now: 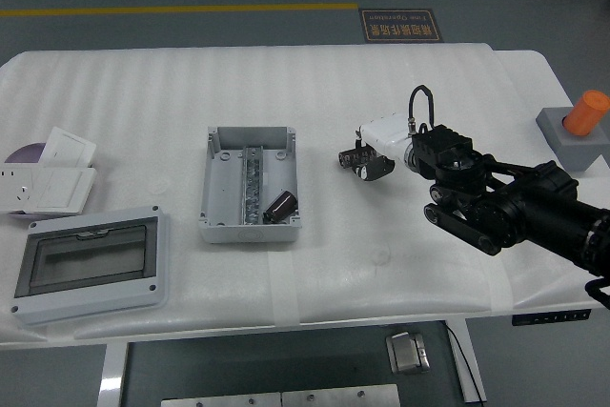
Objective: Pick up the battery,place it into the box
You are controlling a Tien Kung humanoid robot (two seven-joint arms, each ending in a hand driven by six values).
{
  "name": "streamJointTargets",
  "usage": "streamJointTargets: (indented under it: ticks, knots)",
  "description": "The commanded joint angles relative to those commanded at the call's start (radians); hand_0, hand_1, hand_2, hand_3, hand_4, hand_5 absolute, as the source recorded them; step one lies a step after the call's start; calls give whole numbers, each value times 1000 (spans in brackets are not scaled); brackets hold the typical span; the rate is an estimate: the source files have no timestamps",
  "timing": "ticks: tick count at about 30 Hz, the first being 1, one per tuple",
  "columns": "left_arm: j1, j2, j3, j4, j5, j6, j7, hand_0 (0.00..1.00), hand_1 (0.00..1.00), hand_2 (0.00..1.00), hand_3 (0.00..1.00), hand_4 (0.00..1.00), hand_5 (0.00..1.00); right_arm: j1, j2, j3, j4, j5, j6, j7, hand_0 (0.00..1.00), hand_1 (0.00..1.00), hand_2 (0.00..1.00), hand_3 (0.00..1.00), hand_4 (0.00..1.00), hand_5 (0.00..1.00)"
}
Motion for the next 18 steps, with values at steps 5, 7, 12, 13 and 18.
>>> streamJointTargets:
  ticks: [5, 7, 12, 13, 18]
  knots:
    - [-1, -1, -5, 0, 2, 1, -1, 688, 699, 435, 511, 525, 423, -2, 1, -1, 1, 8, -2, 0, 679, 646, 612, 681, 379, 288]
    - [-2, 0, -7, 0, 4, 2, -2, 688, 698, 435, 512, 522, 430, -2, 2, -2, 2, 13, -5, 0, 671, 639, 609, 679, 343, 248]
    - [-3, -1, -14, -1, 7, 3, -4, 688, 698, 435, 512, 522, 430, -3, 1, -4, 3, 24, -12, 1, 671, 639, 609, 679, 343, 248]
    - [-3, -1, -14, -1, 8, 3, -4, 687, 698, 435, 512, 516, 439, -4, 1, -4, 3, 24, -12, 1, 669, 636, 607, 680, 350, 245]
    - [-2, -1, -16, -1, 8, 5, -5, 687, 698, 435, 512, 516, 439, -5, -3, -5, 7, 28, -17, 1, 669, 636, 607, 680, 350, 245]
